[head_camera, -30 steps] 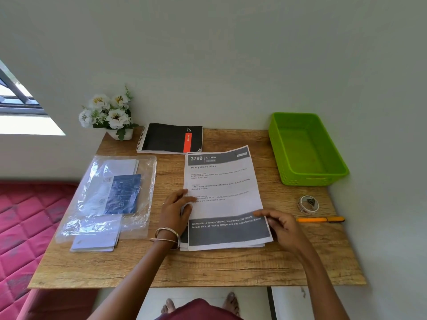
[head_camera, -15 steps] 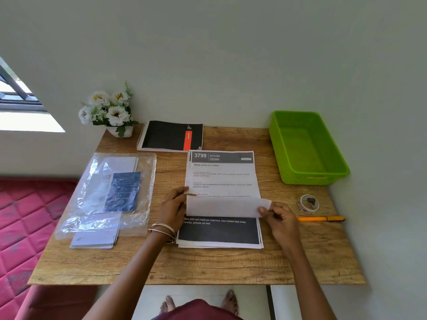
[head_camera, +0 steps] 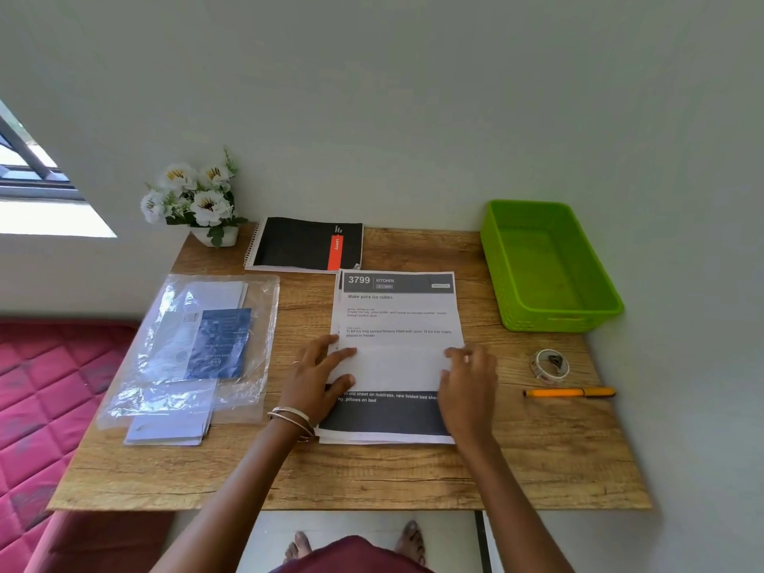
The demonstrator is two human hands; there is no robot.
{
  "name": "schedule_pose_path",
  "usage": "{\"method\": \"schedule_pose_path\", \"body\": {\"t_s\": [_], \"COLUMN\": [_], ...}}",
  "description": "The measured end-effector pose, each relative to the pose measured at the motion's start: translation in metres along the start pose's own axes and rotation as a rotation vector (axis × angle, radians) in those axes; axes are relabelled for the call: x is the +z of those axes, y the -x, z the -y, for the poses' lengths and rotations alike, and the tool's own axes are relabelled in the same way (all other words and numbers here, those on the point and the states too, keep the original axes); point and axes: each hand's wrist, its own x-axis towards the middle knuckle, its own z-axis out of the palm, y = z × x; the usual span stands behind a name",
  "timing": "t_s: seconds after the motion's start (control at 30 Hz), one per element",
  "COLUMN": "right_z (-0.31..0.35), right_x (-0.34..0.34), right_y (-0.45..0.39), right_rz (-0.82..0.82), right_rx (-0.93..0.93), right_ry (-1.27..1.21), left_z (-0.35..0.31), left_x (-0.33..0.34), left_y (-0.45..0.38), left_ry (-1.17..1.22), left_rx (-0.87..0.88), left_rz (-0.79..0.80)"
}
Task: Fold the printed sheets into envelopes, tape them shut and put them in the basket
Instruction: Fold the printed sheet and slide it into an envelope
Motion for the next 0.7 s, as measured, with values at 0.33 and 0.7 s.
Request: {"method": "schedule_pose_path", "body": {"t_s": [0.33, 0.7], "right_z": [0.040, -0.037], "right_x": [0.025, -0.001], "right_y": [0.041, 0.039], "right_rz": [0.584, 0.406], "right_rx": [-0.527, -0.193], "right_ry": [0.037, 0.137], "left_z": [0.000, -0.002], "left_x": [0.001, 0.004], "left_y": [-0.001, 0.001], "left_ry": [-0.014, -0.009], "left_rx": [-0.016, -0.013], "left_rz": [-0.012, -0.019]}}
